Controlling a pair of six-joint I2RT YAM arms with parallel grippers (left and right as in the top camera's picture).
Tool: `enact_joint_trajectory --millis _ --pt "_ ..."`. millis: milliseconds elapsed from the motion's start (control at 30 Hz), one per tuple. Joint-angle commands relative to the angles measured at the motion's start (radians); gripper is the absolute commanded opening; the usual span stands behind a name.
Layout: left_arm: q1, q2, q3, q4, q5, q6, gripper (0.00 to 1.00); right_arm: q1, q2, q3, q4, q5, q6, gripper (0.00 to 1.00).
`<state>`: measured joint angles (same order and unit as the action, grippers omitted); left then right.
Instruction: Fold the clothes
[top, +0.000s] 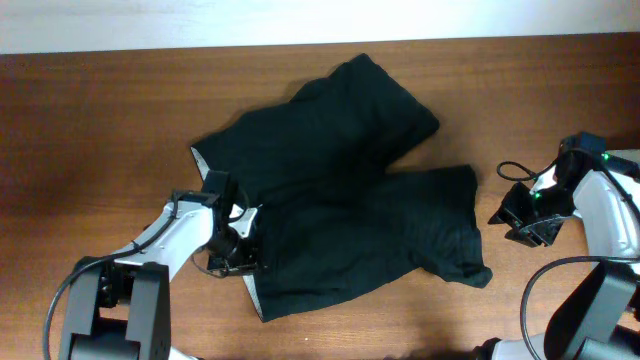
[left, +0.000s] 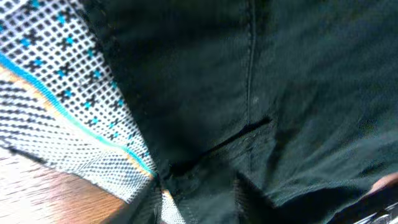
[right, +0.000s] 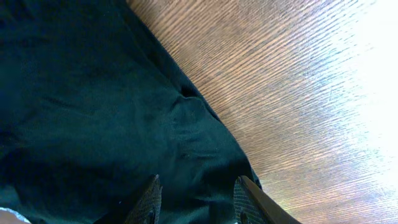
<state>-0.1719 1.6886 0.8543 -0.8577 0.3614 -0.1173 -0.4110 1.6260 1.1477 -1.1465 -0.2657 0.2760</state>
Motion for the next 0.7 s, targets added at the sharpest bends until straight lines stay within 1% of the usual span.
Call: enact_joint_trajectory --millis 0,33,67,100,133,167,233,267,333,400,467,500,533,567,633,667 --pt "-0.002 -0.006 -0.008 0.019 0.038 -0.018 0.0 -0.003 -0.013 0.016 0.029 -0.016 -0.01 0.42" --pt "0.005 -0.006 0.005 -0.003 0.04 -0.017 0.0 -0.003 -0.013 0.016 0.055 -0.015 -0.011 0.42" --pt "0.047 -0.013 0.075 -0.126 0.037 0.022 0.0 -0.003 -0.013 0.016 0.085 -0.015 -0.011 0.42" --pt "0.098 -0.026 0.156 -0.242 -0.003 0.06 0.0 -0.001 -0.013 0.016 0.124 -0.016 -0.019 0.43" --pt "0.137 -0.04 0.214 -0.312 -0.078 0.066 0.0 0.004 -0.012 0.016 0.155 -0.027 -0.032 0.43" --pt "0.18 -0.068 0.274 -0.369 -0.185 0.066 0.0 0.02 -0.009 0.013 0.209 -0.082 -0.056 0.43" --pt "0.201 -0.096 0.288 -0.378 -0.203 0.074 0.0 0.071 0.012 -0.006 0.306 -0.09 -0.056 0.46" --pt "0.2 -0.096 0.288 -0.387 -0.206 0.092 0.0 0.101 0.027 -0.019 0.354 -0.09 -0.056 0.47" --pt "0.2 -0.096 0.287 -0.402 -0.249 0.091 0.0 0.17 0.093 -0.041 0.451 -0.089 -0.055 0.48" --pt "0.2 -0.096 0.287 -0.394 -0.259 0.091 0.0 0.208 0.177 -0.042 0.462 -0.076 -0.035 0.47" --pt "0.2 -0.096 0.287 -0.389 -0.308 0.076 0.0 0.215 0.26 -0.042 0.468 -0.063 -0.032 0.47" --pt "0.2 -0.096 0.287 -0.382 -0.311 0.076 0.0 0.214 0.3 -0.042 0.482 -0.072 -0.033 0.41" --pt "0.2 -0.096 0.287 -0.365 -0.311 0.076 0.0 0.214 0.318 -0.042 0.497 -0.138 -0.039 0.11" --pt "0.2 -0.096 0.287 -0.36 -0.324 0.075 0.0 0.213 0.31 -0.037 0.505 -0.168 -0.053 0.04" --pt "0.2 -0.096 0.287 -0.358 -0.381 0.039 0.0 0.212 0.291 -0.003 0.525 -0.176 -0.063 0.04" --pt "0.201 -0.096 0.287 -0.354 -0.385 0.035 0.0 0.212 0.288 0.029 0.527 -0.176 -0.063 0.04"
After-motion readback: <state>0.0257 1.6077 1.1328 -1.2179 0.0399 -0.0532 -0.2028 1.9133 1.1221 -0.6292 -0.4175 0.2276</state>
